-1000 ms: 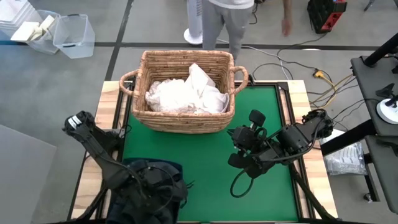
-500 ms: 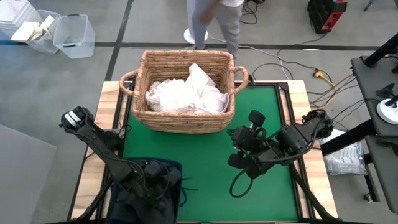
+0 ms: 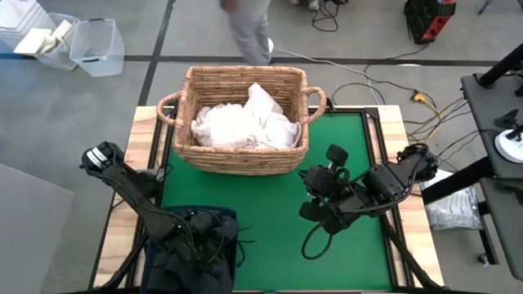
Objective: Sort clothes
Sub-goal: Put the black shorts into the laundry bin
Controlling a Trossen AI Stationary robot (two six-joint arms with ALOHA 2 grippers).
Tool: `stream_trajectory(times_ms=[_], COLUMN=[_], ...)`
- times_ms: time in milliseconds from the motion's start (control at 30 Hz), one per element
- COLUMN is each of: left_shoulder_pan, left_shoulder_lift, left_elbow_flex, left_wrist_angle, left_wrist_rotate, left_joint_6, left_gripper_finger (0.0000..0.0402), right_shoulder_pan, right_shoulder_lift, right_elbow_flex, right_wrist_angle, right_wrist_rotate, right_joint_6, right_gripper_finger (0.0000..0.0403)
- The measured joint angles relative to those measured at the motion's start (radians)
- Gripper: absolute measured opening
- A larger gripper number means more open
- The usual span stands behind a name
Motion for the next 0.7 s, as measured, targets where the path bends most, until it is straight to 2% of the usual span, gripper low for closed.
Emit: stream_trajectory(times_ms=[367,700], left_shoulder_pan=[-0.001,-0.005], left_shoulder_lift=[0.001,0.001], left_elbow_flex=[0.211,0.463], left_wrist_angle=[-0.295,-0.448], left_wrist_rotate=[0.010,0.008], left_joint_6=[0.080,0.265], left_gripper_finger=[0.0086,0.0098], right_shoulder_pan=[0.000,0.000], right_shoulder_lift=[0.000,0.000], right_elbow_flex=[0.000,0.000], right_wrist_angle=[0.001,0.002], right_wrist_rotate=[0.000,-0.002], right_joint_6=[0.000,0.001], right_gripper_finger=[0.0012,0.0012])
